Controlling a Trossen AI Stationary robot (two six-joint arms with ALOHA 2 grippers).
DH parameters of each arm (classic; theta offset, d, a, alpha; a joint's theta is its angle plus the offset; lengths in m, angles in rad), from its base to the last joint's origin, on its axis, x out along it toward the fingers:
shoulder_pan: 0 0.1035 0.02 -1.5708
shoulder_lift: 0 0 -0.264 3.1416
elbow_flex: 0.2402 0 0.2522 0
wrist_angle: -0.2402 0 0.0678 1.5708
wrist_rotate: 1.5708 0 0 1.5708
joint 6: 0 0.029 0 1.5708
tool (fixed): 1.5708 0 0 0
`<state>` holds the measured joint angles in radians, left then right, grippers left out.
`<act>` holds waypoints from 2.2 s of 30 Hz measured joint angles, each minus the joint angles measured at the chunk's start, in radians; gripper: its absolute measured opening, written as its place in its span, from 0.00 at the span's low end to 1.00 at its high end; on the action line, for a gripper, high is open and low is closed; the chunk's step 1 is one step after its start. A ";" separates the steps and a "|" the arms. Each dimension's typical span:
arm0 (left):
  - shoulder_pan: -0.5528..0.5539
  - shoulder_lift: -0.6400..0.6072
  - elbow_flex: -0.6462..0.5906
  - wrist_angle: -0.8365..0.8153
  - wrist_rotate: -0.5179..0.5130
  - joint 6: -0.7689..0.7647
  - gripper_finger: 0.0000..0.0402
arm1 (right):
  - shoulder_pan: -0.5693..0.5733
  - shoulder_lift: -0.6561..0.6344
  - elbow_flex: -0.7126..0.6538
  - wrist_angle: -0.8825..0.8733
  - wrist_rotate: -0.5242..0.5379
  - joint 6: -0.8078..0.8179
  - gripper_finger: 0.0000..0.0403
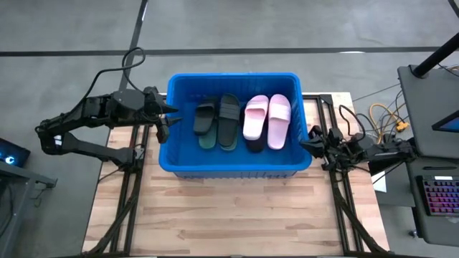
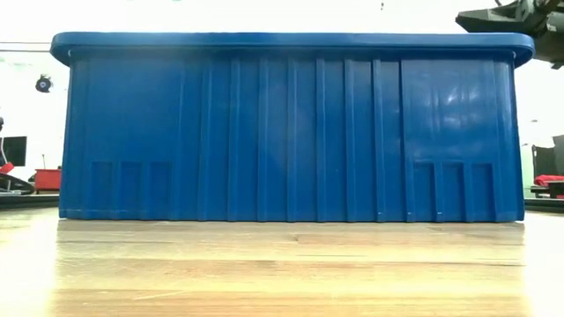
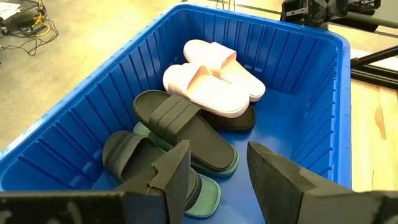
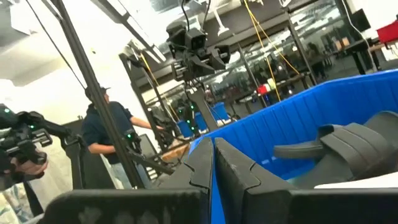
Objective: Pick and place slides into bin
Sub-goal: Return to Home Position
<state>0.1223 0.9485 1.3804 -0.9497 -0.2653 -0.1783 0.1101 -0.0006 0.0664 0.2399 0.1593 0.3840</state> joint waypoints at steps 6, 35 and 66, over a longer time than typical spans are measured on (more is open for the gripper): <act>0.000 0.000 0.000 0.000 0.000 -0.001 0.36 | 0.000 0.000 -0.042 0.040 -0.002 0.009 0.02; -0.005 -0.339 -0.591 0.809 0.159 -0.104 0.16 | 0.000 0.000 -0.042 0.032 0.025 0.072 0.02; -0.014 -0.919 -1.067 1.043 0.198 -0.059 0.00 | 0.001 0.002 -0.044 0.026 0.043 -0.065 0.02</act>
<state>0.1085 0.0294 0.3133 0.0932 -0.0669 -0.2375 0.1108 0.0010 0.0223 0.2663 0.2024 0.3186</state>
